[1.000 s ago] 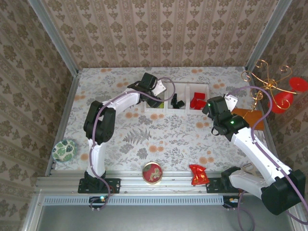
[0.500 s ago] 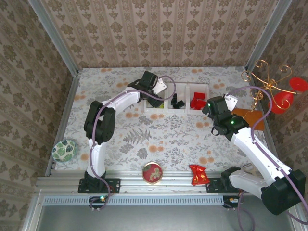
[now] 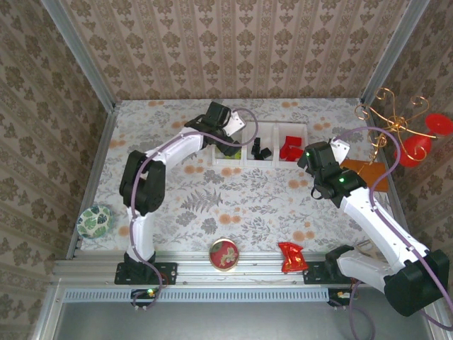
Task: Sort the legos into containers by color
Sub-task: Reset both arms
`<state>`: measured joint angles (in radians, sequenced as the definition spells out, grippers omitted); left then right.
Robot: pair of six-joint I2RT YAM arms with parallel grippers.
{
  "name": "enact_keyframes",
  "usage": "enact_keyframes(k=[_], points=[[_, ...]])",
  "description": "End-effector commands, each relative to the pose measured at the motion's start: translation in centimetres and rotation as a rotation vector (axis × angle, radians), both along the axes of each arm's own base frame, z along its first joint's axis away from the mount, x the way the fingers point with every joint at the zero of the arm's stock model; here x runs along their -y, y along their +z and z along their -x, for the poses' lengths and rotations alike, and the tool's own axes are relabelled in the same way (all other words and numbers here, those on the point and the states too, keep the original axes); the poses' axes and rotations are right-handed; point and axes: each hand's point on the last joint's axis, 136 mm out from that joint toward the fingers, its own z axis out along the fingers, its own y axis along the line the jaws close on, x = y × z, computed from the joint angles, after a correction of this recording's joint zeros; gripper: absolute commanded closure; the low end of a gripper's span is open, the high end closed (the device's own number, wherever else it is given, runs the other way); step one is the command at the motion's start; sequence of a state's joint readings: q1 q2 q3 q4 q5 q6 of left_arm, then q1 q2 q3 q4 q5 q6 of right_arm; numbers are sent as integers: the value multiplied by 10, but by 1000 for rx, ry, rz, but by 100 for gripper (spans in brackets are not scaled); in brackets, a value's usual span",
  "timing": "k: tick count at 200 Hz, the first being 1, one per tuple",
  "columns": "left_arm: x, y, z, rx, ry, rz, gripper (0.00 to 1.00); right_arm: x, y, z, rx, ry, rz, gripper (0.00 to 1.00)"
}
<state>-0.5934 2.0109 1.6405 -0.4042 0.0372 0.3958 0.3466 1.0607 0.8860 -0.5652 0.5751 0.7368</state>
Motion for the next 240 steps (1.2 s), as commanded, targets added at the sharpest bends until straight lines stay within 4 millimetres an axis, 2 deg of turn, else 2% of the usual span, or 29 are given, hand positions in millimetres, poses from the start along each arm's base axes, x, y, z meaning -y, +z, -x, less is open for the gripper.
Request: enact_keyframes(k=[1, 15, 37, 78, 124, 126, 131, 168, 215, 240], points=[[-4, 54, 9, 97, 17, 80, 5, 6, 12, 0, 26, -28, 14, 0], [-12, 65, 16, 124, 42, 104, 0, 7, 12, 1, 32, -28, 16, 0], [-29, 79, 27, 158, 90, 137, 0, 9, 12, 2, 50, -25, 24, 0], [-80, 91, 45, 202, 266, 209, 0, 9, 13, 1, 91, -20, 24, 0], [-154, 82, 64, 234, 535, 298, 0, 6, 4, -3, 134, 14, 29, 0], [-165, 80, 63, 236, 566, 300, 0, 6, 3, -3, 136, 15, 29, 0], [-177, 79, 64, 241, 606, 309, 0, 6, 3, -4, 137, 19, 32, 0], [-238, 63, 88, 297, 806, 354, 0, 7, -4, -7, 114, 18, 54, 0], [-296, 40, 114, 364, 997, 361, 0, 3, -23, -16, 98, 23, 52, 0], [-310, 29, 119, 387, 1023, 394, 0, 2, -30, -23, 75, 40, 83, 0]])
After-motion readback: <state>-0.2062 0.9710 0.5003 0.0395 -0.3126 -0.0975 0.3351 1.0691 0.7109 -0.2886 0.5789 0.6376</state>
